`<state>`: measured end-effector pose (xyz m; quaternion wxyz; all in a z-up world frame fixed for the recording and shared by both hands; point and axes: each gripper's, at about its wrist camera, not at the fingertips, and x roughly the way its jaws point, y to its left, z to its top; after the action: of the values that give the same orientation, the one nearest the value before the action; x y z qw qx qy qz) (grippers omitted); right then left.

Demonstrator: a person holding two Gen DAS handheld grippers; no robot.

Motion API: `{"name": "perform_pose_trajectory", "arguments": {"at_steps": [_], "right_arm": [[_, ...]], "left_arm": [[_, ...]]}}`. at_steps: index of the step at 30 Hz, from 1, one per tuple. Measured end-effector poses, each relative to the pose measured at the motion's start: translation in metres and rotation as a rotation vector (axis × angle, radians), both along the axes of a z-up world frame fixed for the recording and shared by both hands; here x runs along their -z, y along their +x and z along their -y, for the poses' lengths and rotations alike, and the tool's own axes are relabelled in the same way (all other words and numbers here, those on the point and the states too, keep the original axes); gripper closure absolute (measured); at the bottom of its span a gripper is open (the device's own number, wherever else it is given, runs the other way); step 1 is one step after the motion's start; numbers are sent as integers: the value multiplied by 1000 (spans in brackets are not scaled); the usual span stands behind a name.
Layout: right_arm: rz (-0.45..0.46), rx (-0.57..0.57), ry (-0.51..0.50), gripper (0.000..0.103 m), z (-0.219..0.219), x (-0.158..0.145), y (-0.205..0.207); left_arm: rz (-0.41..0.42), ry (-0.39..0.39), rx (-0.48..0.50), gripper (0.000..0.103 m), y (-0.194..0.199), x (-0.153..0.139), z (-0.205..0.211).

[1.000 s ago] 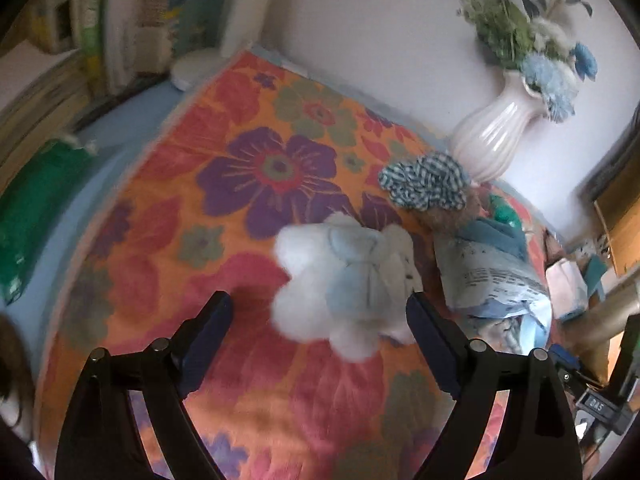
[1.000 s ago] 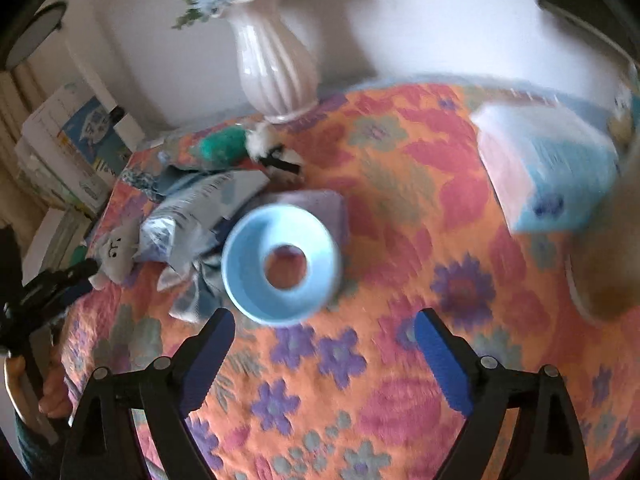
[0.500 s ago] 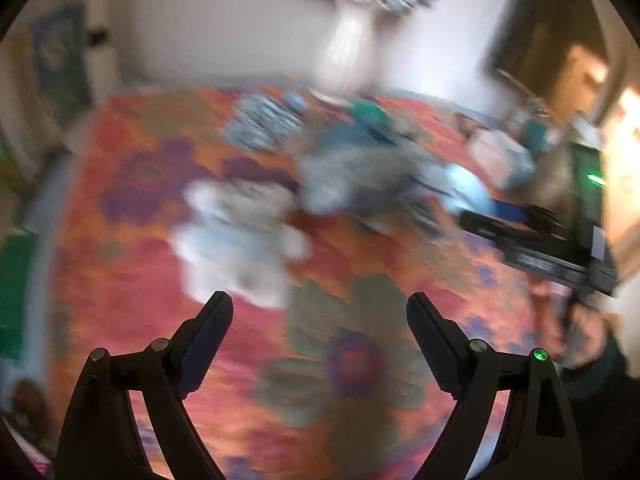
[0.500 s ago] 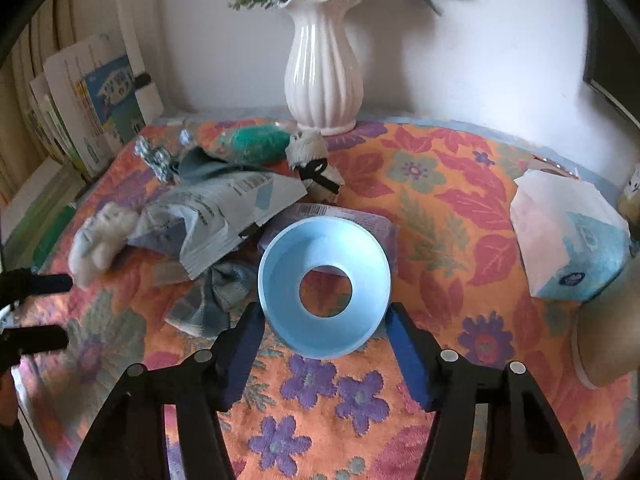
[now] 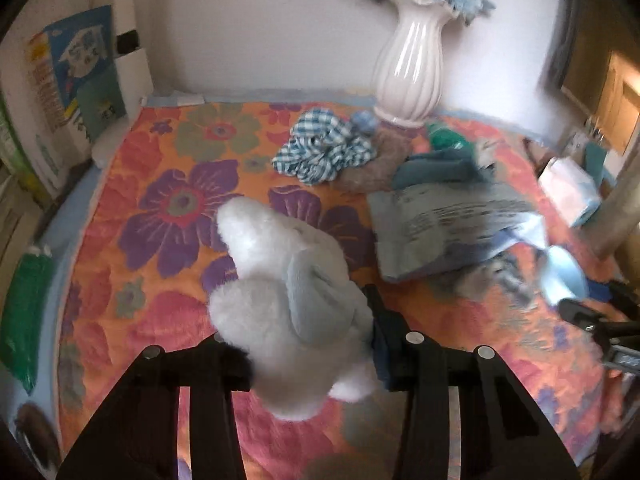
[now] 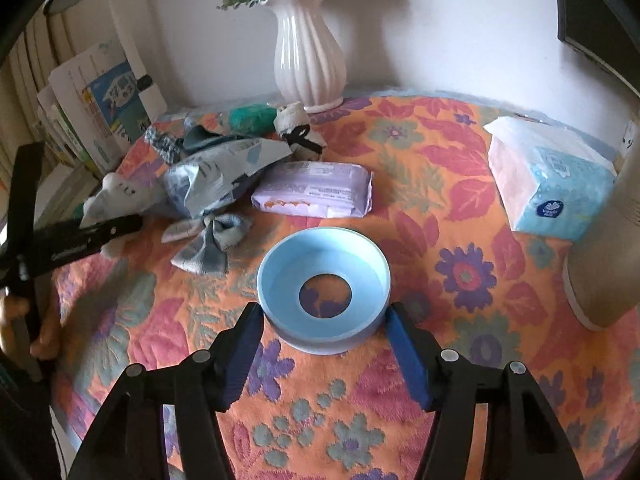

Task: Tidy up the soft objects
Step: 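Grasp the white plush bunny with the left tool while the right tool grasps the light blue ring, then carry the bunny and blue ring to the glass table and release both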

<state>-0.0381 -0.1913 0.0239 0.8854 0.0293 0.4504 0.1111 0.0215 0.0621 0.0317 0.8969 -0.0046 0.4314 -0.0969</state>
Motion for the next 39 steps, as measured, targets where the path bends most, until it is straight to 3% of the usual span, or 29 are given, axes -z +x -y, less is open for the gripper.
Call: {"name": "perform_pose_trajectory", "arguments": {"at_steps": [6, 10, 12, 16, 39], "right_arm": [[5, 12, -89, 36, -12, 0, 3], [17, 12, -151, 32, -24, 1, 9], [21, 11, -169, 37, -26, 3, 9], [36, 18, -153, 39, -24, 1, 4], [30, 2, -184, 38, -33, 3, -3]], "left_arm": [[81, -82, 7, 64, -41, -16, 19], [112, -118, 27, 64, -49, -3, 40], [109, -35, 19, 64, -46, -1, 52], [133, 1, 72, 62, -50, -1, 63], [109, -27, 81, 61, -49, 1, 58]]}}
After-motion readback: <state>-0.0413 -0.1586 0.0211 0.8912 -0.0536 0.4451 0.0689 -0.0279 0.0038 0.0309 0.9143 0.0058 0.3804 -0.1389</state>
